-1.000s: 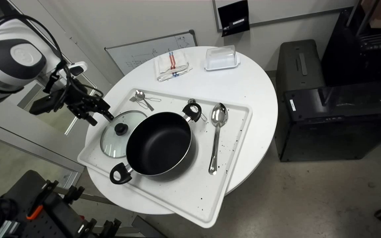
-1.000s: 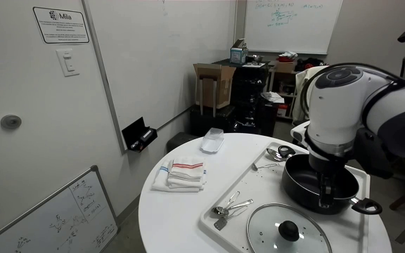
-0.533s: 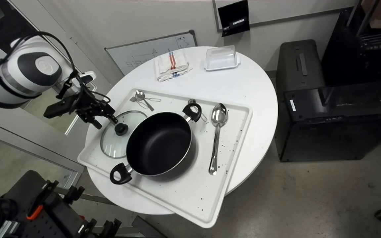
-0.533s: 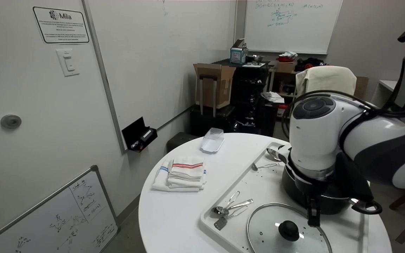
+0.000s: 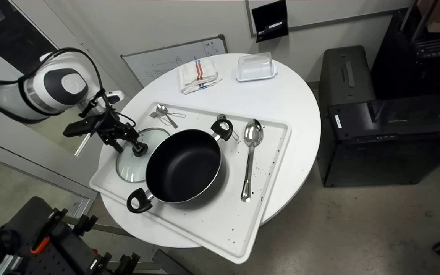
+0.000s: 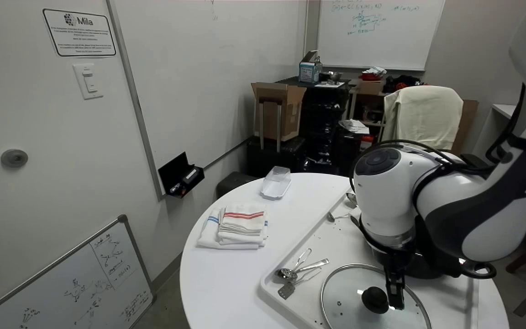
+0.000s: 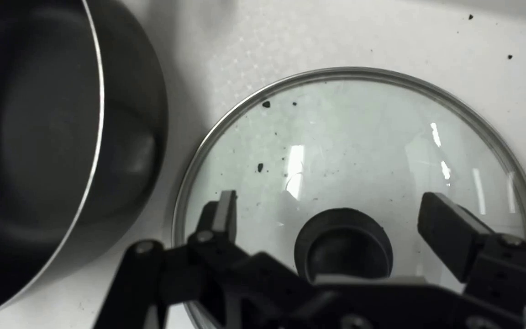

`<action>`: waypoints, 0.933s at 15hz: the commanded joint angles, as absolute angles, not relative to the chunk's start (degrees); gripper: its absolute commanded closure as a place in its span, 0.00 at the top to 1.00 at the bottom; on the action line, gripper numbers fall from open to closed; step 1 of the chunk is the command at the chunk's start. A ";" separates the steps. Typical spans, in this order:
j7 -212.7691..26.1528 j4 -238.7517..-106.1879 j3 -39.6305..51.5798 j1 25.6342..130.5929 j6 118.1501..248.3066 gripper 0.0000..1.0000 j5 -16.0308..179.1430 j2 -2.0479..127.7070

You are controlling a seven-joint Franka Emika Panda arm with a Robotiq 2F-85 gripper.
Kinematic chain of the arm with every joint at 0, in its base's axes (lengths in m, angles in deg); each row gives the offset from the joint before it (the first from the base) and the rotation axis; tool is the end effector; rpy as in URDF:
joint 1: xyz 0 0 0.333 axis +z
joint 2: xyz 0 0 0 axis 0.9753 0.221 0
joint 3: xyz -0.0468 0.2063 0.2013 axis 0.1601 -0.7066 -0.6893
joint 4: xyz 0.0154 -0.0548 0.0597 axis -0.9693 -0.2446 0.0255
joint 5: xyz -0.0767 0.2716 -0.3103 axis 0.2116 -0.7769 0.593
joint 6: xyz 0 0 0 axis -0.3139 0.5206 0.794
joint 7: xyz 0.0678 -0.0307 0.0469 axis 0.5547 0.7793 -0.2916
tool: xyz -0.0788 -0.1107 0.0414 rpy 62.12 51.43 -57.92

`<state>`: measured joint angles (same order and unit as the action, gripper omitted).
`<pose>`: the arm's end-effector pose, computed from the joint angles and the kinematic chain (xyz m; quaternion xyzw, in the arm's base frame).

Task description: Put the glass lid on top of the black pot.

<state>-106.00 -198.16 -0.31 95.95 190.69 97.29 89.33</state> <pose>0.4750 0.1816 -0.0341 0.9699 0.1714 -0.1317 0.1122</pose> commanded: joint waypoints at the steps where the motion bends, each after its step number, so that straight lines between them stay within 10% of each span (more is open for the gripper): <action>1: -103.56 -193.68 -0.25 96.49 188.32 1.00 95.24 92.81; 14: -101.61 -187.66 -1.18 96.42 186.93 1.00 93.73 97.47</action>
